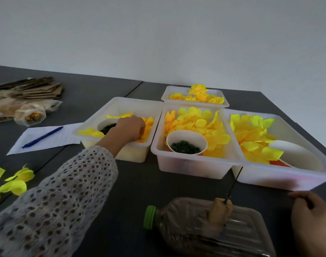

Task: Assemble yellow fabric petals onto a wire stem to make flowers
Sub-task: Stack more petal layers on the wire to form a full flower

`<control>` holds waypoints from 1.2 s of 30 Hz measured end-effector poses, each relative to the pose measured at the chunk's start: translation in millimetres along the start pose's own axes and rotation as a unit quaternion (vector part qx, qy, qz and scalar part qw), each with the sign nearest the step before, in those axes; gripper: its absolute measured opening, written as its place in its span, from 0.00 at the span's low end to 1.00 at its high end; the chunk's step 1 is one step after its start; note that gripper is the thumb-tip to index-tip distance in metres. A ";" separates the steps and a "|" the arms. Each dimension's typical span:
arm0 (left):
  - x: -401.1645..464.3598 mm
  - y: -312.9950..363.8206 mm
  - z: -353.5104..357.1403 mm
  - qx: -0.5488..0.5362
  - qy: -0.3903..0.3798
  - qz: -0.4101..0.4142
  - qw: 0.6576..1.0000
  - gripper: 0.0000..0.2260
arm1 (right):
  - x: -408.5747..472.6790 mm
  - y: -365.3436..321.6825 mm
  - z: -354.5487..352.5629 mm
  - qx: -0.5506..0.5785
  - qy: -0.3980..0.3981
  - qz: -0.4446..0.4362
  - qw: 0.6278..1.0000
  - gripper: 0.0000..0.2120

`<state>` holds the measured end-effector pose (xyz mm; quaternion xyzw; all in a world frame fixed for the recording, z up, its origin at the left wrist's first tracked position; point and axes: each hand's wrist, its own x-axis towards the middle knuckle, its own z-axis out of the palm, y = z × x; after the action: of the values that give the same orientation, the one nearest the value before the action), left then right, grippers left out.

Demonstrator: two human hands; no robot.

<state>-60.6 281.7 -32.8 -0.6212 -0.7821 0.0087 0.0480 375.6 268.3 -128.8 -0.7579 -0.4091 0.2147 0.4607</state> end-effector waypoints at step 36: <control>-107.0 122.3 -110.6 -0.631 -0.055 0.183 0.752 0.09 | -10.5 -11.3 -14.8 0.045 -0.047 -0.077 0.995 0.12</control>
<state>91.6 200.4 61.5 -0.6401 -0.4826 -0.4440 -0.4003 375.2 254.7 -112.3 -0.6917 -0.4772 0.2325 0.4897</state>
